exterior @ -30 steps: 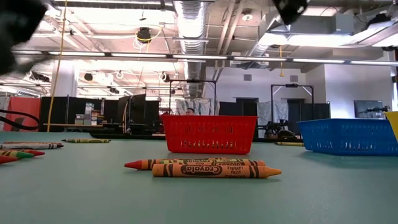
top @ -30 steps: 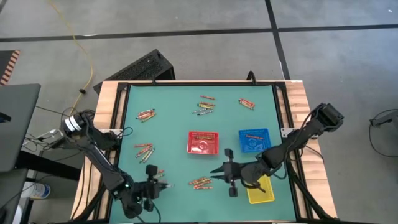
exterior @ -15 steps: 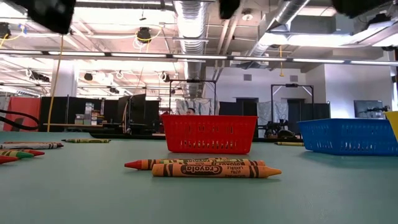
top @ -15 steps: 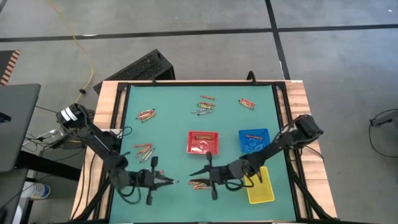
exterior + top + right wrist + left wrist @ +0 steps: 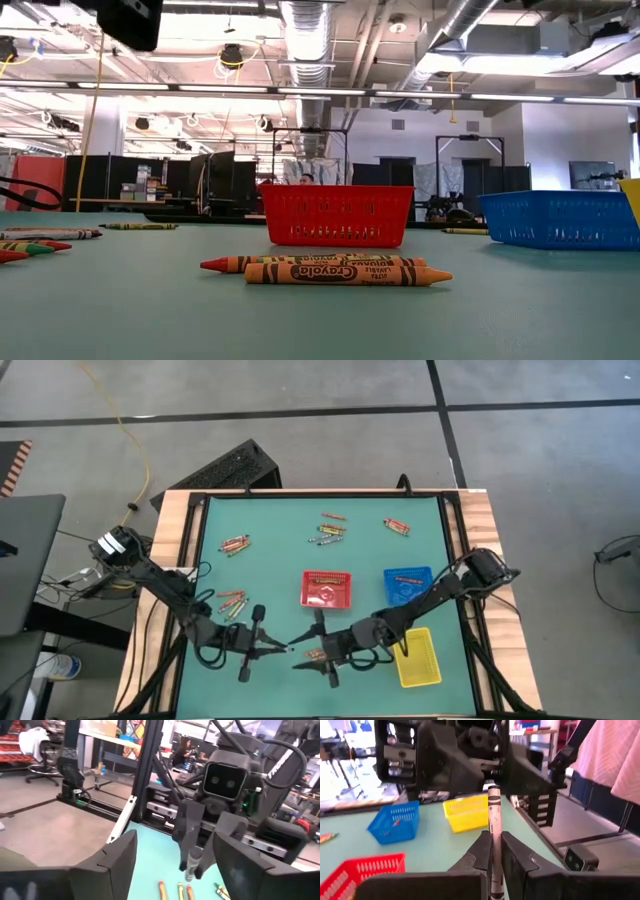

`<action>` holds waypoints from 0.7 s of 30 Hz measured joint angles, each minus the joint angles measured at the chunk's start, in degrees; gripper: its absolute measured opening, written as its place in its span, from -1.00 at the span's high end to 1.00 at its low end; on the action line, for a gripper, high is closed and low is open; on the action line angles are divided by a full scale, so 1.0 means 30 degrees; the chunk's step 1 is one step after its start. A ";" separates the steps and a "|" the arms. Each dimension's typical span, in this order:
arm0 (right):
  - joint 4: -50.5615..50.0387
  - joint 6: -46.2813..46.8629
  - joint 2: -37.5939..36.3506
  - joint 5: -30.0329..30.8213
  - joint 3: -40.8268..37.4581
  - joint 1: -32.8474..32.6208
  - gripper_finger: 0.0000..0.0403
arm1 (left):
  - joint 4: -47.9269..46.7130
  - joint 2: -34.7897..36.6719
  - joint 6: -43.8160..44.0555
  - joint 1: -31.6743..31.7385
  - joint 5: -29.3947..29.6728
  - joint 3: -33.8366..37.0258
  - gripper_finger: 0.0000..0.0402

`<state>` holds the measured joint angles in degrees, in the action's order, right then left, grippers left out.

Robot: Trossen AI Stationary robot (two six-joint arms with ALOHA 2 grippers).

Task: Sort crayons
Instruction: Put the black crayon into the yellow basket

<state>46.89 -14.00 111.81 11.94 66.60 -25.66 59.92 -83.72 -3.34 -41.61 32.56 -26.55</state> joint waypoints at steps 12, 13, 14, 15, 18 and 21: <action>0.0079 -0.0022 -0.0007 -0.0034 0.0025 0.0469 -0.22 | 0.0727 0.0000 0.0205 0.1242 -0.1994 -0.0007 0.95; 0.0102 -0.0022 -0.0007 -0.0042 0.0025 0.0474 -0.16 | 0.0727 0.0000 0.0218 0.1315 -0.2133 -0.0007 0.95; 0.0095 -0.0029 -0.0007 -0.0037 0.0025 0.0476 -0.10 | 0.0733 0.0000 0.0220 0.1404 -0.2317 -0.0007 0.95; 0.0084 -0.0029 -0.0007 -0.0035 0.0025 0.0476 -0.03 | 0.0793 0.0000 0.0232 0.1498 -0.2547 -0.0007 0.95; 0.0030 -0.0075 -0.0007 -0.0035 0.0025 0.0505 0.23 | 0.0917 0.0000 0.0263 0.1716 -0.3114 -0.0126 0.95; 0.0034 -0.0073 -0.0009 -0.0061 0.0025 0.0608 0.52 | 0.0859 0.0000 0.0068 0.1779 -0.3473 -0.0368 0.95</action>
<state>47.00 -14.22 111.78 11.76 66.67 -23.83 62.50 -83.72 -3.13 -36.27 22.14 -27.65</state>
